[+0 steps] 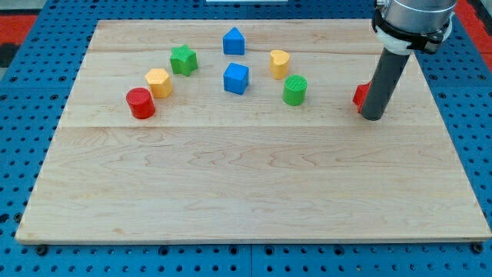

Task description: Push the green circle in between the yellow heart and blue cube

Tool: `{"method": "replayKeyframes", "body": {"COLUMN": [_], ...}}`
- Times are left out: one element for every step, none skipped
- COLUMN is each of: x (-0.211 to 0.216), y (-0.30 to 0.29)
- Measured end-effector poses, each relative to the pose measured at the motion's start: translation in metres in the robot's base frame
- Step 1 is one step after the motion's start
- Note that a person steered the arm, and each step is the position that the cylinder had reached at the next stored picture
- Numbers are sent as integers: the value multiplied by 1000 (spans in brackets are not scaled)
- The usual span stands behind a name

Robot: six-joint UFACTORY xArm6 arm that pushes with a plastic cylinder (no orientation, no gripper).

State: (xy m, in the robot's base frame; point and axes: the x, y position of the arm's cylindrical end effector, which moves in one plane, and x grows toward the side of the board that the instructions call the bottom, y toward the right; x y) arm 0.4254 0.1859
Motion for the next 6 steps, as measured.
{"method": "replayKeyframes", "body": {"x": [0, 0, 0, -2, -22, -49], "y": [0, 0, -35, -88, -88, -110]}}
